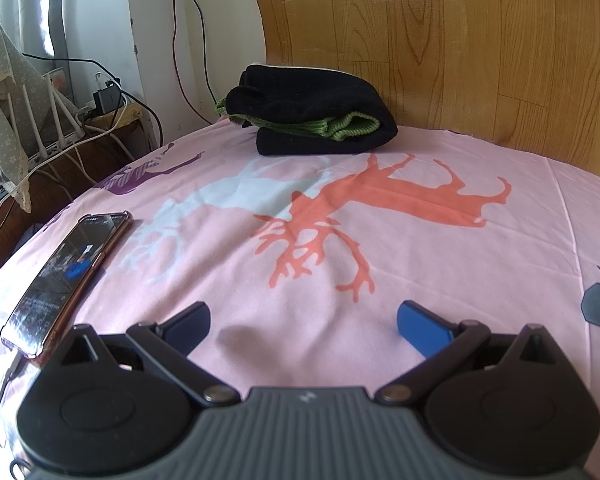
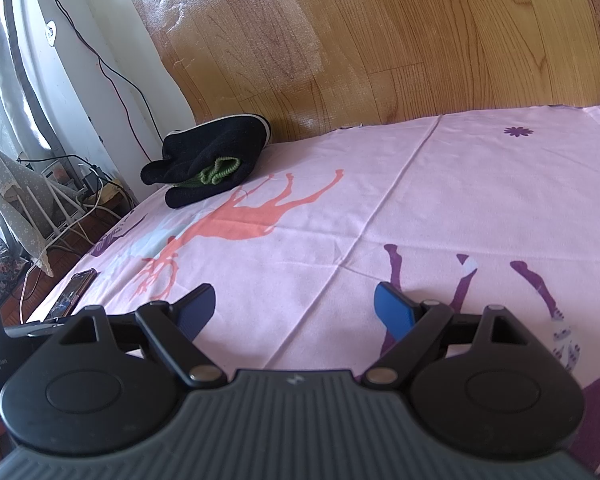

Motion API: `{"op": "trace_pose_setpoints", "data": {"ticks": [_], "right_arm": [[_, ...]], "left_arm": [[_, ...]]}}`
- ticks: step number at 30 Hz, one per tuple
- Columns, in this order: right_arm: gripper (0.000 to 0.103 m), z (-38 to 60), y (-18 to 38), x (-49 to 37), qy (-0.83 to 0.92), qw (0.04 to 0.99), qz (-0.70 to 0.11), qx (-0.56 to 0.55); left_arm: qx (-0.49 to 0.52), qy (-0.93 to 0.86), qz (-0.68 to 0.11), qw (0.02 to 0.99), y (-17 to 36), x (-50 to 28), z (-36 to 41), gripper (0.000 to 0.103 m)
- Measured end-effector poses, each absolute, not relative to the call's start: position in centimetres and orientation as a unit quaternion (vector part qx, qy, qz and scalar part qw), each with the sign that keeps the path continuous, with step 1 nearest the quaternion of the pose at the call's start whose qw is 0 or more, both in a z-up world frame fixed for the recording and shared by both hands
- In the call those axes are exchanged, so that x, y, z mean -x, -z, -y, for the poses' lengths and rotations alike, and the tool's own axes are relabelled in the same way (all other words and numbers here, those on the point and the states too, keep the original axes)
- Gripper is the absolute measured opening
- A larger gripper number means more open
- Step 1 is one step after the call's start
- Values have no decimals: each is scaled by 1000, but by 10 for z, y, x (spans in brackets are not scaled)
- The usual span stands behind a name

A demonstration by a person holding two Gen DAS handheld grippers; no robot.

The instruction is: Fold small clothes

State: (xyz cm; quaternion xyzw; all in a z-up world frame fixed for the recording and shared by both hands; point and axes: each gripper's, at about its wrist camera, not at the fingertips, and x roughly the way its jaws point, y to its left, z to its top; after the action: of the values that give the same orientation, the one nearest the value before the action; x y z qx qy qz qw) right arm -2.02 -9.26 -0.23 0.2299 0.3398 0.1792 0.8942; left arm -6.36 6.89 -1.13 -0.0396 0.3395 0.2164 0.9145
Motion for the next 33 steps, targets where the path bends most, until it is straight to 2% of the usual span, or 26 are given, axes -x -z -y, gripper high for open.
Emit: {"op": "trace_pose_setpoints", "data": {"ticks": [33], "right_arm": [[89,92,2,20,-179,894,-340,-230]], "left_arm": [[28,-218,-337,916,11,65,-68,103]]}}
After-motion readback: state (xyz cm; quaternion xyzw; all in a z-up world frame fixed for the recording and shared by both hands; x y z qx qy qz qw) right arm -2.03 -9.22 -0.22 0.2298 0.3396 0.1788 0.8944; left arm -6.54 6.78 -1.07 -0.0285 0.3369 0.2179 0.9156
